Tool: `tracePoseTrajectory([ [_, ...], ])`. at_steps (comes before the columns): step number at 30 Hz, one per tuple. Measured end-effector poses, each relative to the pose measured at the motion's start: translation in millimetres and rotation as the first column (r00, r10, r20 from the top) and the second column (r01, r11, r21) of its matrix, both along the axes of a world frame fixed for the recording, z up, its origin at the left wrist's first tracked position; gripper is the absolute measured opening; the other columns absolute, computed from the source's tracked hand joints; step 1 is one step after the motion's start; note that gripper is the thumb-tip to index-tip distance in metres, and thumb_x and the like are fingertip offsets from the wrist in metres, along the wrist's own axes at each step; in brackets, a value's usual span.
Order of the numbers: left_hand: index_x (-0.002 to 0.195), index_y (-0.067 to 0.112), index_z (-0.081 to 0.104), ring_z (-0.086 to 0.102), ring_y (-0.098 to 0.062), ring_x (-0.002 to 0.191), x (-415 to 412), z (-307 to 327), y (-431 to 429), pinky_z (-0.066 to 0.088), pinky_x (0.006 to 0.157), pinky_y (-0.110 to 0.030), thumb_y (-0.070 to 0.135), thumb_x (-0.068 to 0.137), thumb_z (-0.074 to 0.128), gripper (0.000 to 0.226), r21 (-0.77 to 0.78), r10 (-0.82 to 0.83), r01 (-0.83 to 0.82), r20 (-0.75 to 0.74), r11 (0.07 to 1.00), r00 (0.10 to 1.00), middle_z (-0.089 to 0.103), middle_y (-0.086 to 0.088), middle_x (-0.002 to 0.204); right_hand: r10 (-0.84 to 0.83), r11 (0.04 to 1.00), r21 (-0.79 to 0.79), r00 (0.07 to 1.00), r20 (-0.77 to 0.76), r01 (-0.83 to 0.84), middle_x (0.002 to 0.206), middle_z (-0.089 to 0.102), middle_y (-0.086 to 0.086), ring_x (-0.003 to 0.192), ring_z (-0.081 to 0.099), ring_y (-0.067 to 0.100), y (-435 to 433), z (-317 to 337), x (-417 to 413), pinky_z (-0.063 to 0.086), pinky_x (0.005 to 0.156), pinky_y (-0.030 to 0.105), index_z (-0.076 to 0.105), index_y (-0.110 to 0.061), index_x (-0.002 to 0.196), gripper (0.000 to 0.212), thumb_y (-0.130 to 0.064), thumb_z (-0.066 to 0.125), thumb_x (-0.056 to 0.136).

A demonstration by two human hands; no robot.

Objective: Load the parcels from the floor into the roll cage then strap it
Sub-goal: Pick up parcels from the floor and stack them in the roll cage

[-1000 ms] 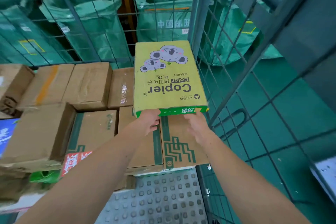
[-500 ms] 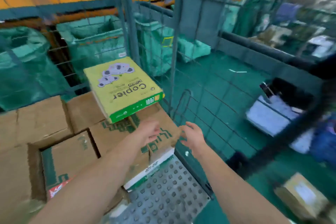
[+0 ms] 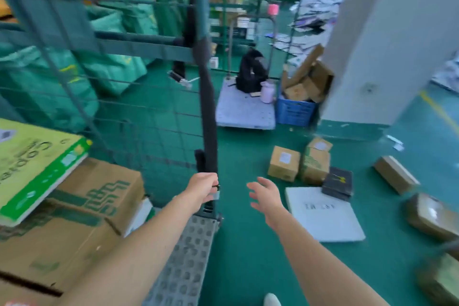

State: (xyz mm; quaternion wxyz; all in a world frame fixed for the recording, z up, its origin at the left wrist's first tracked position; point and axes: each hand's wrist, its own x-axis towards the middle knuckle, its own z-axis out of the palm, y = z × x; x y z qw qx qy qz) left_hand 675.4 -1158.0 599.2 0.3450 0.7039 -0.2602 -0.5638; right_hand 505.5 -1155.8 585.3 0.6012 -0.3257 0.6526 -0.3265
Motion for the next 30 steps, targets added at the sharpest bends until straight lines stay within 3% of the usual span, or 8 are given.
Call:
tracePoseTrajectory([
  [3, 0.111, 0.016, 0.057, 0.044, -0.016, 0.071, -60.5, -1.9, -10.8, 0.032, 0.057, -0.023, 0.013, 0.099, 0.049, 0.015, -0.002, -0.113, 0.113, -0.004, 0.994, 0.994, 0.052, -0.001, 0.086, -0.123, 0.992, 0.015, 0.992, -0.017, 0.123, 0.115, 0.058, 0.01, 0.116, 0.06, 0.028, 6.7, -1.6, -61.0, 0.05, 0.101, 0.046, 0.041, -0.011, 0.145, 0.054, -0.015, 0.061, 0.095],
  [6, 0.096, 0.02, 0.055, 0.04, -0.013, 0.064, -115.4, -7.0, -22.5, 0.028, 0.055, -0.022, 0.011, 0.099, 0.047, 0.012, 0.016, -0.205, 0.205, -0.004, 0.979, 0.979, 0.047, 0.001, 0.08, -0.236, 0.971, 0.044, 0.972, -0.003, 0.236, 0.108, 0.058, 0.012, 0.097, 0.06, 0.026, 11.7, -6.9, -117.5, 0.05, 0.098, 0.049, 0.042, -0.009, 0.144, 0.053, -0.013, 0.061, 0.095],
  [8, 0.094, 0.02, 0.056, 0.046, -0.015, 0.071, -157.0, -11.6, -32.4, 0.032, 0.057, -0.022, 0.013, 0.098, 0.048, 0.011, 0.026, -0.259, 0.259, 0.005, 0.966, 0.966, 0.05, 0.0, 0.084, -0.28, 0.959, 0.053, 0.96, -0.009, 0.28, 0.107, 0.058, 0.01, 0.091, 0.056, 0.023, 13.8, -11.1, -161.2, 0.052, 0.084, 0.044, 0.042, -0.01, 0.143, 0.053, -0.014, 0.062, 0.094],
  [12, 0.101, 0.018, 0.059, 0.055, -0.018, 0.09, -231.5, -14.8, -51.5, 0.042, 0.064, -0.023, 0.017, 0.098, 0.05, 0.01, 0.03, -0.311, 0.311, 0.024, 0.95, 0.95, 0.058, -0.001, 0.095, -0.336, 0.939, 0.056, 0.941, -0.042, 0.338, 0.126, 0.058, 0.013, 0.1, 0.06, 0.023, 4.2, -20.1, -240.3, 0.051, 0.084, 0.039, 0.041, -0.011, 0.144, 0.055, -0.018, 0.063, 0.094],
  [17, 0.073, 0.022, 0.047, 0.047, -0.019, 0.082, -304.0, -14.3, -81.7, 0.033, 0.057, -0.024, 0.012, 0.096, 0.046, 0.025, 0.019, -0.371, 0.37, 0.072, 0.929, 0.926, 0.049, -0.003, 0.088, -0.361, 0.929, 0.075, 0.932, -0.044, 0.363, 0.128, 0.058, 0.01, 0.113, 0.06, 0.027, -24.3, -28.3, -314.9, 0.052, 0.091, 0.04, 0.042, -0.013, 0.144, 0.055, -0.017, 0.063, 0.094],
  [25, 0.068, 0.023, 0.044, 0.035, -0.014, 0.064, -376.2, -23.3, -133.9, 0.027, 0.054, -0.024, 0.012, 0.097, 0.043, 0.031, 0.019, -0.435, 0.436, 0.111, 0.9, 0.893, 0.041, 0.001, 0.074, -0.352, 0.931, 0.086, 0.935, -0.044, 0.355, 0.124, 0.058, 0.01, 0.114, 0.059, 0.028, -75.3, -43.4, -380.8, 0.052, 0.099, 0.044, 0.041, -0.012, 0.146, 0.056, -0.017, 0.063, 0.095],
  [27, 0.07, 0.023, 0.045, 0.038, -0.016, 0.069, -385.7, -26.3, -152.4, 0.029, 0.054, -0.024, 0.01, 0.096, 0.044, 0.029, 0.038, -0.452, 0.451, 0.127, 0.892, 0.883, 0.043, 0.0, 0.076, -0.364, 0.925, 0.103, 0.931, -0.029, 0.365, 0.116, 0.06, 0.011, 0.118, 0.058, 0.031, -91.4, -48.1, -389.4, 0.05, 0.1, 0.046, 0.041, -0.011, 0.146, 0.055, -0.016, 0.062, 0.095],
  [30, 0.074, 0.023, 0.05, 0.04, -0.017, 0.075, -397.1, -38.2, -191.9, 0.03, 0.055, -0.024, 0.01, 0.097, 0.045, 0.026, 0.077, -0.494, 0.487, 0.149, 0.87, 0.857, 0.047, -0.001, 0.081, -0.404, 0.906, 0.136, 0.915, -0.009, 0.401, 0.119, 0.06, 0.013, 0.118, 0.058, 0.03, -118.9, -59.7, -400.0, 0.051, 0.099, 0.045, 0.041, -0.011, 0.145, 0.054, -0.016, 0.062, 0.095],
])
